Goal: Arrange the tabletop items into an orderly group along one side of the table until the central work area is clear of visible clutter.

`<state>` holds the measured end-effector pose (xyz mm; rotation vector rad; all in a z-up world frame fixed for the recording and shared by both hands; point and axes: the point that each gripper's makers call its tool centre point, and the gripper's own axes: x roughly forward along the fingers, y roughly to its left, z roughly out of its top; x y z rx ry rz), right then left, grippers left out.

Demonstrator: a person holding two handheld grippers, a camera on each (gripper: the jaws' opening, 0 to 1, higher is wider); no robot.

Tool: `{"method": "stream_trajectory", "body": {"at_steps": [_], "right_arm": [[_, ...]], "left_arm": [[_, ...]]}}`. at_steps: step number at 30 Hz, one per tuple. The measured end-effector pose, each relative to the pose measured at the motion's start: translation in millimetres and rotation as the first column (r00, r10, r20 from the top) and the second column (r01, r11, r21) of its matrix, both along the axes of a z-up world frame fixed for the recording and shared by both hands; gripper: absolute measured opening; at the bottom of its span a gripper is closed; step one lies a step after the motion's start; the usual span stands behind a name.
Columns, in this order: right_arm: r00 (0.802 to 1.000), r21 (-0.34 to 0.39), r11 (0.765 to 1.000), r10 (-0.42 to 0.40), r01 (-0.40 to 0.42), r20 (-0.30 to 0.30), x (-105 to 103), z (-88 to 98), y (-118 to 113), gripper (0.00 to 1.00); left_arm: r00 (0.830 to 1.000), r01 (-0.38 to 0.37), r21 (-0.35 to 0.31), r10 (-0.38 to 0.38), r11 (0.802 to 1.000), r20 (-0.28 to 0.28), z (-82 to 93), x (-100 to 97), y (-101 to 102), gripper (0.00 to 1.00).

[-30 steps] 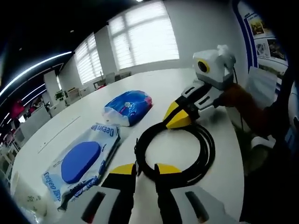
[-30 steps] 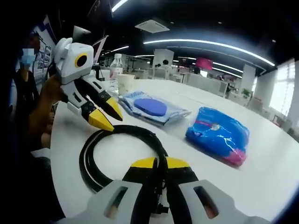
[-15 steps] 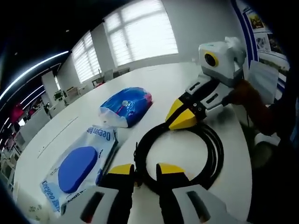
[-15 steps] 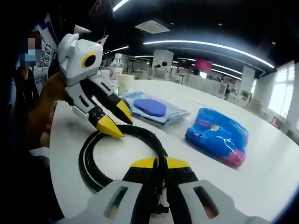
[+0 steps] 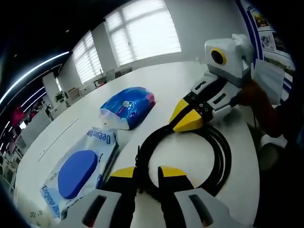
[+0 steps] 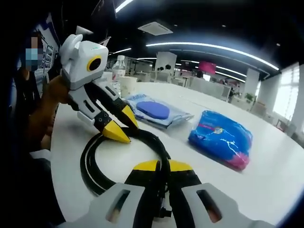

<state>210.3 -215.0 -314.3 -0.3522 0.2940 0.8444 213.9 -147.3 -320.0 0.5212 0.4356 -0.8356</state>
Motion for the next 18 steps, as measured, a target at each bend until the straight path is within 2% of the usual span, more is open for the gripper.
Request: {"method": "stream_trajectory", "body": {"at_steps": [7, 18], "right_arm": [[1.0, -0.003, 1.0, 0.001, -0.001, 0.004, 0.1, -0.1, 0.4, 0.03], [1.0, 0.024, 1.0, -0.011, 0.011, 0.016, -3.2, 7.9, -0.1, 0.0]], "left_arm": [[1.0, -0.01, -0.016, 0.011, 1.0, 0.003, -0.5, 2.2, 0.2, 0.14], [0.997, -0.026, 0.02, 0.024, 0.999, 0.076, 7.0, 5.2, 3.2, 0.07]]}}
